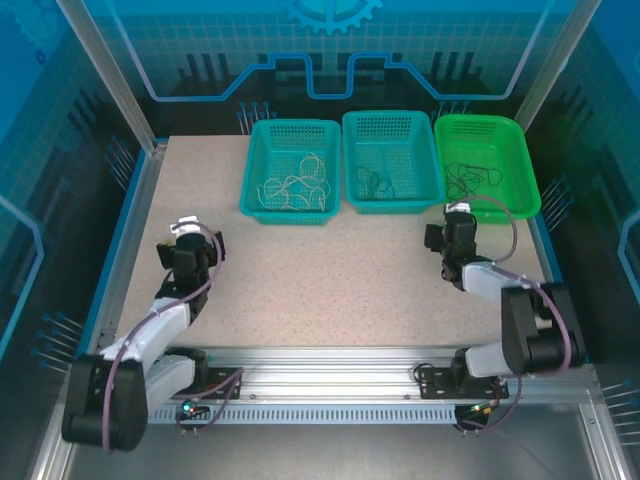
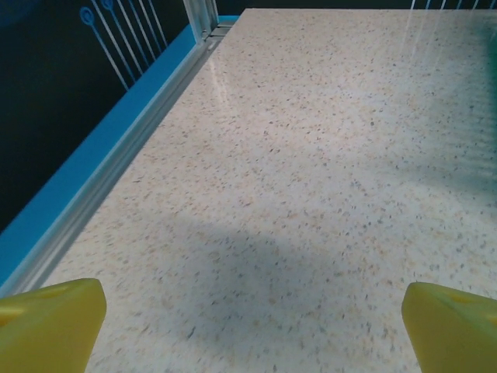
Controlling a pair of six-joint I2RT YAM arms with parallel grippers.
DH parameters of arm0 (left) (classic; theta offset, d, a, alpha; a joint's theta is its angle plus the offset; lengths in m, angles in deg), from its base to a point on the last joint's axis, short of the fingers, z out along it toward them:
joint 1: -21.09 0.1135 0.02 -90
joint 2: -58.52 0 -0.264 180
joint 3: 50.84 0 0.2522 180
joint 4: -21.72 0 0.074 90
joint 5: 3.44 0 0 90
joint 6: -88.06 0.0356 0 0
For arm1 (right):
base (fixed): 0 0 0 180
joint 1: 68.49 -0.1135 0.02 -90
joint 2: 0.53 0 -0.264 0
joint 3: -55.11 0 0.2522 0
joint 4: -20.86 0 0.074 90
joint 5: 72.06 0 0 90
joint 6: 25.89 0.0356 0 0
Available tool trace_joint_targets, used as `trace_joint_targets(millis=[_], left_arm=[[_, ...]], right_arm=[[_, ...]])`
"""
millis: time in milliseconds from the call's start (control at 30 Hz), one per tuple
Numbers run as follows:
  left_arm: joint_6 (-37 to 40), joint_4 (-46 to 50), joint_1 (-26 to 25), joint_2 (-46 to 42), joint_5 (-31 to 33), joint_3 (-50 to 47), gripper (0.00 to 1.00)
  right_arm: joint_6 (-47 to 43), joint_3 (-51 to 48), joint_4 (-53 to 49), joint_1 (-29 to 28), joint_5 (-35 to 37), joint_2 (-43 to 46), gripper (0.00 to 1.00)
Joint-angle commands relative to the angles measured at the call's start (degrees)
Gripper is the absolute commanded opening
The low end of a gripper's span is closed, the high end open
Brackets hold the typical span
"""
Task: Untangle the cables
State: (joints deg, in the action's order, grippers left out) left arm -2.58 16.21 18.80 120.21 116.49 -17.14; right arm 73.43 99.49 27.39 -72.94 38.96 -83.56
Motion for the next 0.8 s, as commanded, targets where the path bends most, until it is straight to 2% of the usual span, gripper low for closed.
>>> trace_joint_targets(millis=[0, 33, 67, 133, 167, 200, 233, 367, 433, 500, 567, 633, 700, 767], left_arm=[[2.07, -18.27, 1.27, 6.57, -9.69, -1.16, 0.99], [2.29, -20.85, 1.49, 9.22, -10.52, -0.49, 0.99], [2.69, -18.78, 1.56, 11.04, -11.41, 1.64, 0.99], [3.49, -15.33, 1.61, 14.56, -13.72, 4.71, 0.99], [3.99, -16.34, 1.58, 16.66, -15.19, 4.64, 0.99], [4.76, -18.14, 1.35, 17.88, -15.2, 4.68, 0.99], [4.46, -14.78, 1.29, 18.06, -15.63, 6.03, 0.99], [4.73, -12.01, 1.32, 20.21, -15.78, 8.8, 0.99], [4.85, -13.47, 1.32, 19.28, -16.21, 7.47, 0.99], [3.62, -18.14, 1.51, 15.84, -18.83, 3.03, 0.99], [-1.03, -31.59, 3.0, 15.08, -26.64, -3.46, 0.99], [-0.54, -35.84, 2.37, 19.31, -24.93, -3.4, 0.99], [-0.4, -39.31, 2.74, 27.94, -24.0, -0.03, 0.99], [-0.35, -27.23, 1.93, 25.33, -23.37, 3.43, 0.99]], right_arm=[[-6.57, -0.89, 13.39, -1.4, -3.0, -1.78, 0.94], [-7.04, -2.76, 16.09, -1.4, -4.45, -1.45, 0.95], [-7.13, -4.82, 19.43, -0.96, -6.56, -1.15, 1.0], [-7.66, -8.46, 29.65, 0.13, -9.07, -4.0, 1.0], [-6.86, -7.02, 24.22, 0.27, -9.48, -2.59, 1.0], [-7.38, -7.13, 25.11, 0.41, -10.38, -2.99, 1.0], [-7.62, -7.21, 25.65, 0.31, -10.14, -3.12, 1.0], [-7.54, -7.12, 25.23, 0.22, -10.06, -2.99, 1.0], [-8.37, -6.89, 24.96, -0.88, -8.86, -3.15, 1.0], [-8.14, -6.65, 24.39, -0.36, -10.02, -3.06, 1.0], [-8.16, -6.68, 24.31, -0.25, -10.37, -3.02, 1.0], [-8.15, -6.7, 24.27, -0.27, -10.3, -3.02, 1.0], [-8.19, -6.7, 24.31, -0.3, -10.37, -3.02, 1.0], [-8.23, -6.66, 24.27, -0.28, -10.33, -3.0, 1.0]])
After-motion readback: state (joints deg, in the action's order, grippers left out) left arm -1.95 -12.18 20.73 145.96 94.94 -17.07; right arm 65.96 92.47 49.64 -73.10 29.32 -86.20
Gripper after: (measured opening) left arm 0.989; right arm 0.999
